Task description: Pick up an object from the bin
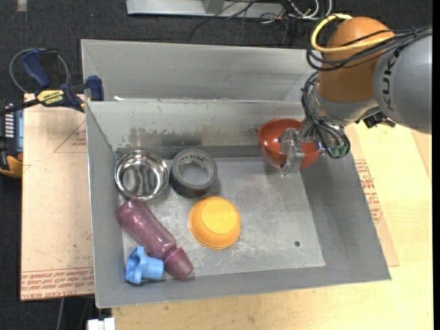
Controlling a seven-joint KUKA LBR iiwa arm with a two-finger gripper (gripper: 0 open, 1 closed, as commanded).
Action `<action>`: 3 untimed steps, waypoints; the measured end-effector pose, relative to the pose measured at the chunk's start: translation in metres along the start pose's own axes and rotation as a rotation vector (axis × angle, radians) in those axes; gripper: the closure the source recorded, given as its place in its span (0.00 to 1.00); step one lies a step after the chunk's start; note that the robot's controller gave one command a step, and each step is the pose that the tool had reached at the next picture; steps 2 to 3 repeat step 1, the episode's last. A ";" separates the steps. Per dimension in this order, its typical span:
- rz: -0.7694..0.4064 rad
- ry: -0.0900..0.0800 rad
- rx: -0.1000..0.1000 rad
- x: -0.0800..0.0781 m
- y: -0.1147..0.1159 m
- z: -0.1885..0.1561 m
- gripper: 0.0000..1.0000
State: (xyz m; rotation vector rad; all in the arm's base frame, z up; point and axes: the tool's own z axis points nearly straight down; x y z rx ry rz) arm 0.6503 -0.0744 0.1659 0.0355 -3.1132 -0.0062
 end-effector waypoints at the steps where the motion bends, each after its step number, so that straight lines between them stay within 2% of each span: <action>1: 0.000 0.000 0.000 0.000 0.000 -0.013 1.00; 3: 0.000 0.000 0.000 0.000 0.000 -0.013 1.00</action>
Offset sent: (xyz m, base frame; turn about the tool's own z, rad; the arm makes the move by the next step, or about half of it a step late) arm 0.0001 0.0001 0.0200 -0.0001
